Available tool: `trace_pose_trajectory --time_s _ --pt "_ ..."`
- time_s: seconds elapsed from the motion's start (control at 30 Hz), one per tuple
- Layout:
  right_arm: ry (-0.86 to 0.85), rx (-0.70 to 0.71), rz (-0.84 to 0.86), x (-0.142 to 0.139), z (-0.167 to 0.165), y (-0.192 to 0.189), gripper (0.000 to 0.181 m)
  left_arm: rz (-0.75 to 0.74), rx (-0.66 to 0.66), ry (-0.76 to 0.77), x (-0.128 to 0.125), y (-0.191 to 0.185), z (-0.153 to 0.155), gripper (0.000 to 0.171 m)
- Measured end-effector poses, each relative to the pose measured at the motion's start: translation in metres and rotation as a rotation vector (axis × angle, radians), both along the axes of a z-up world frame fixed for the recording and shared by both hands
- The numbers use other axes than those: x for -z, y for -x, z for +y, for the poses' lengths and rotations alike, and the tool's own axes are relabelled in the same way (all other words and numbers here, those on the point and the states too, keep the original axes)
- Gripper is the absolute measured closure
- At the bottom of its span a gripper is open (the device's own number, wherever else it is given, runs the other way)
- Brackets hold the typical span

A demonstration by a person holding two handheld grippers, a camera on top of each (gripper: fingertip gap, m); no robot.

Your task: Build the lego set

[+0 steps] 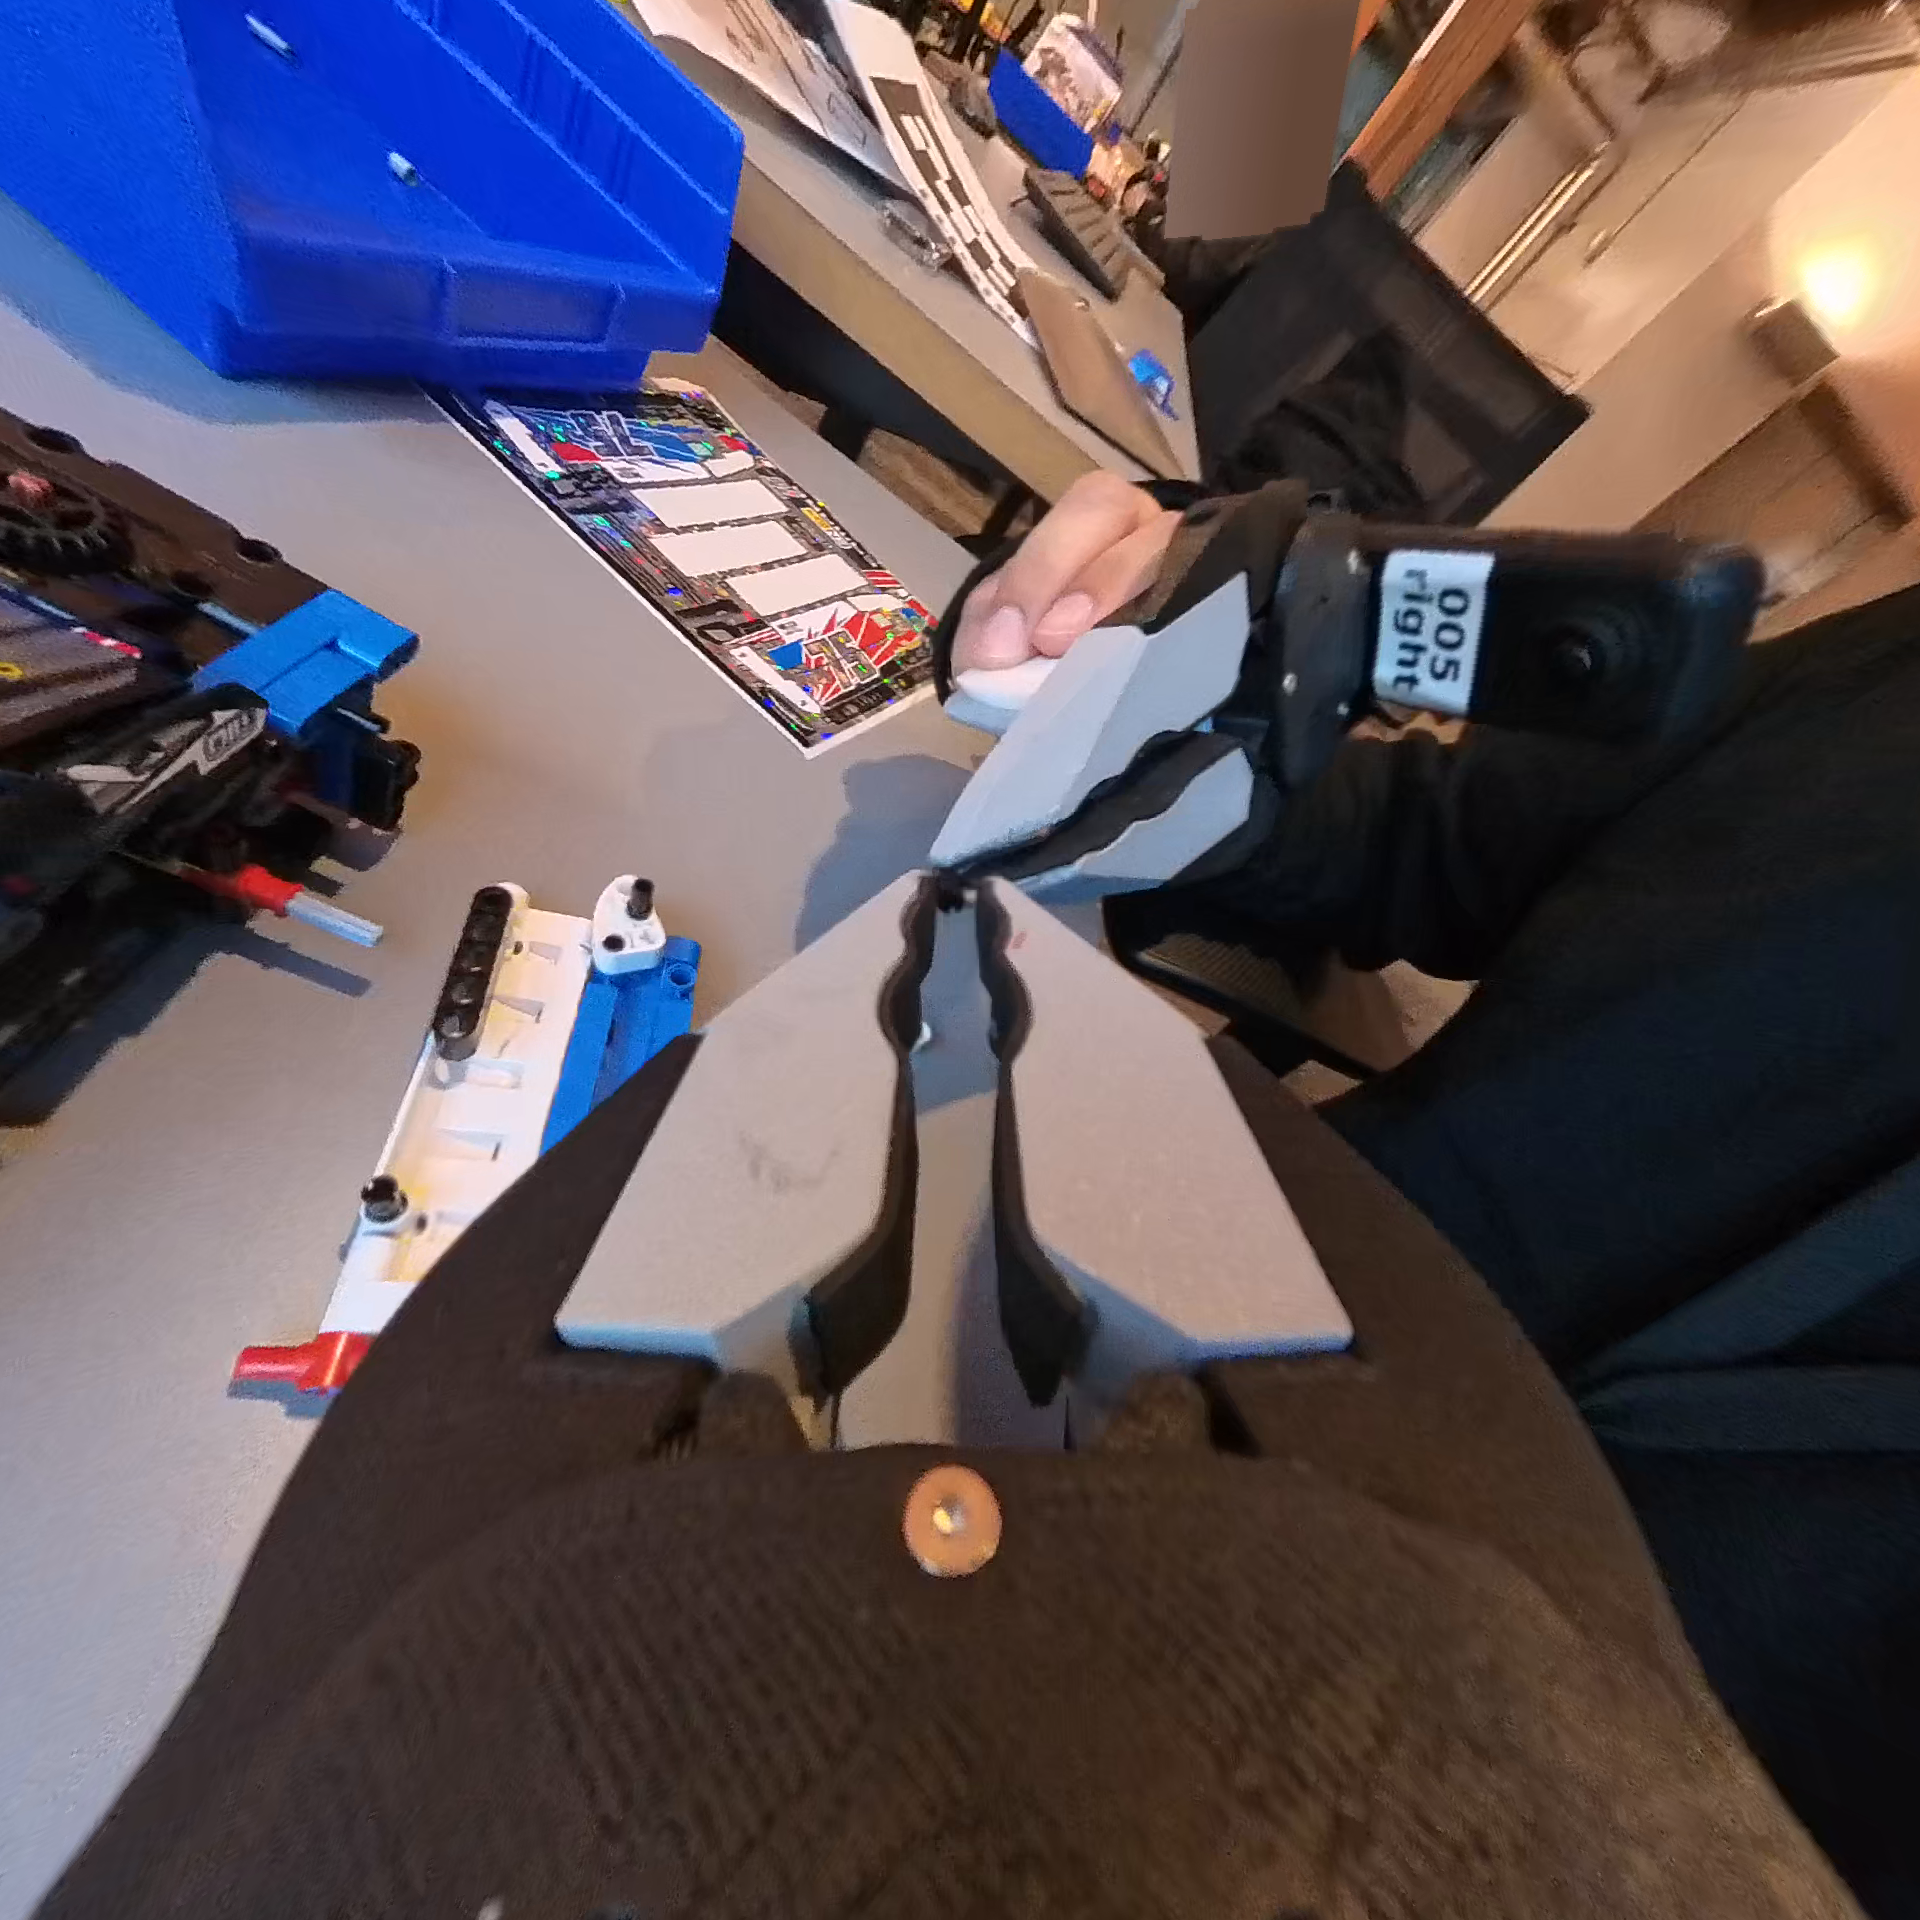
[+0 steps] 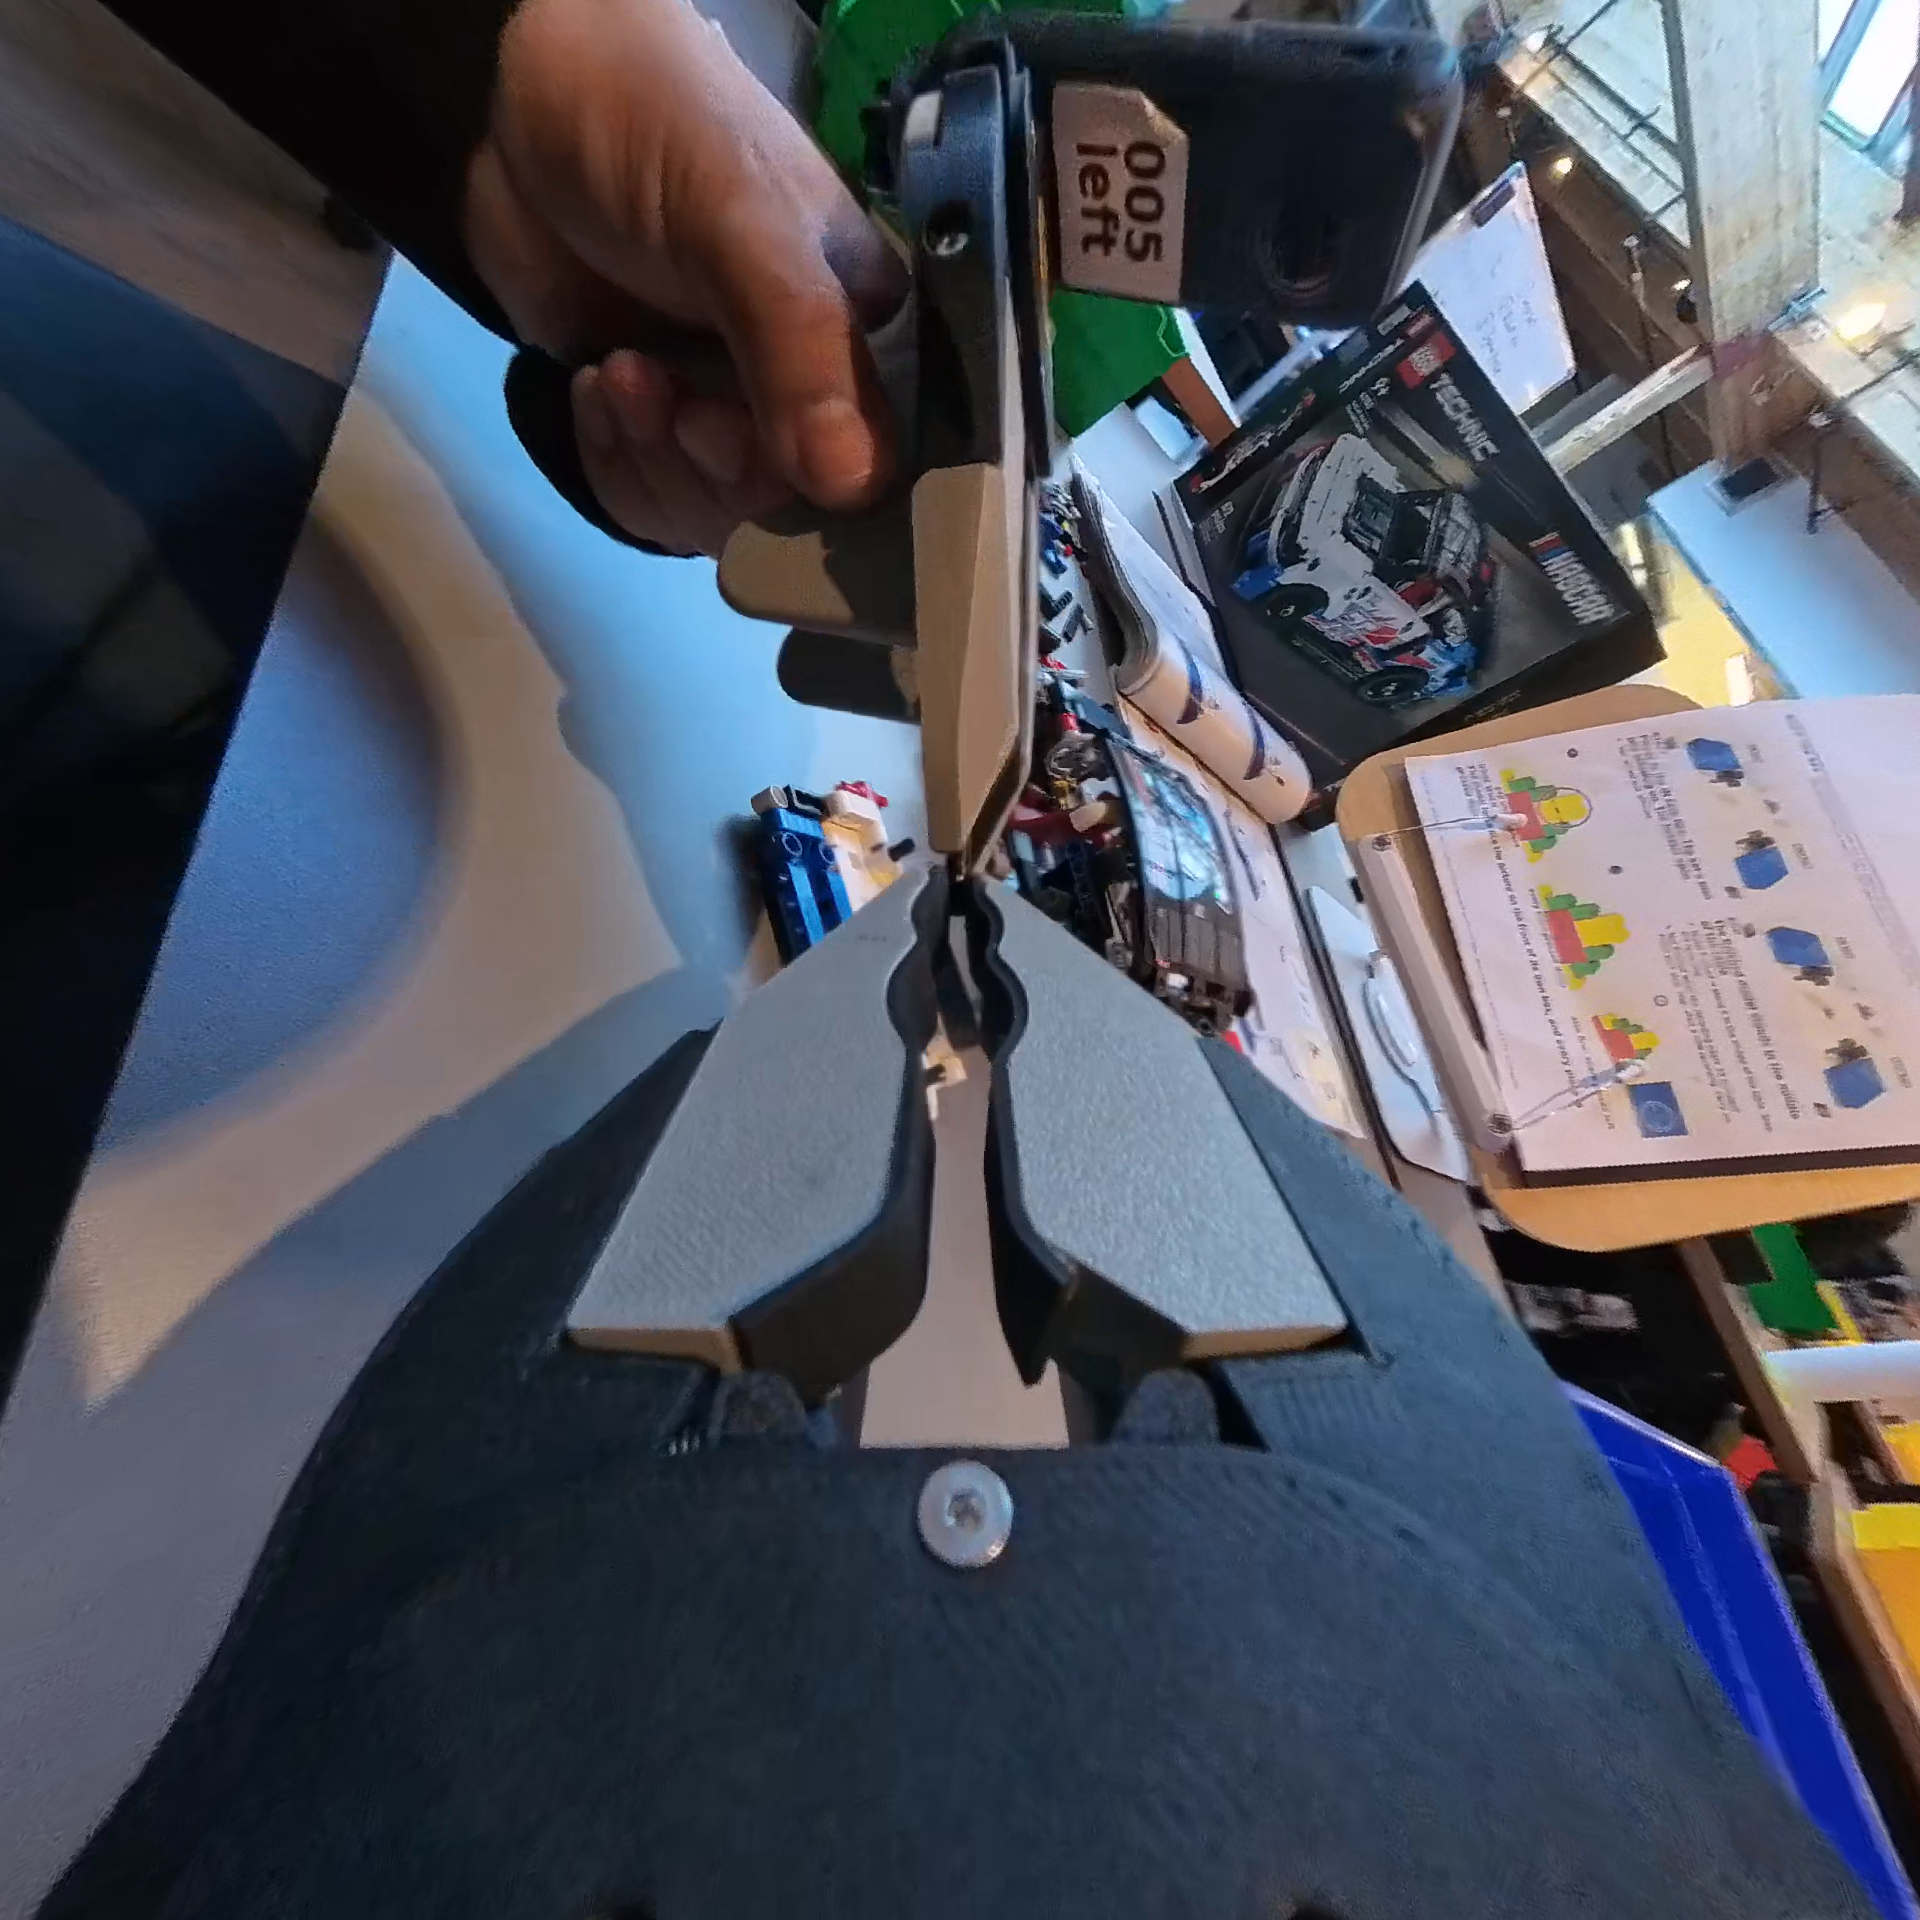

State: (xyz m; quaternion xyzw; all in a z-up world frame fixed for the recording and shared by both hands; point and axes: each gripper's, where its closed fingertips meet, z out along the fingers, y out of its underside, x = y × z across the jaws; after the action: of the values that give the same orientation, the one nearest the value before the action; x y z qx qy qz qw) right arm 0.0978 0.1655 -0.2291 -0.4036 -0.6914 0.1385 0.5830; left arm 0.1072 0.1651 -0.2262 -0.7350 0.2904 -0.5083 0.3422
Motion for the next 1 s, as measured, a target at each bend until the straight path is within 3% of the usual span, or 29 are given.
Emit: trace_pose_trajectory --time_s 0.47,0.63,0.73,0.83,1.0 --pt "-0.146 0.040 -0.013 -0.003 0.002 -0.001 0.181 0.085 0.010 -0.083 0.002 -0.001 -0.001 0.171" --pt "-0.216 0.041 -0.025 -0.002 0.000 0.000 0.181 0.061 0.013 -0.030 0.001 0.000 0.000 0.163" --pt "-0.223 0.044 -0.030 -0.002 0.000 0.000 0.181 0.049 0.008 -0.017 0.000 0.002 0.001 0.161" --pt "-0.211 0.052 -0.024 -0.002 0.001 0.000 0.181 0.051 0.016 -0.026 0.002 0.000 0.000 0.171" --pt "-0.079 0.146 -0.045 0.017 0.036 -0.010 0.181 0.175 -0.069 -0.074 0.024 0.014 0.017 0.171"
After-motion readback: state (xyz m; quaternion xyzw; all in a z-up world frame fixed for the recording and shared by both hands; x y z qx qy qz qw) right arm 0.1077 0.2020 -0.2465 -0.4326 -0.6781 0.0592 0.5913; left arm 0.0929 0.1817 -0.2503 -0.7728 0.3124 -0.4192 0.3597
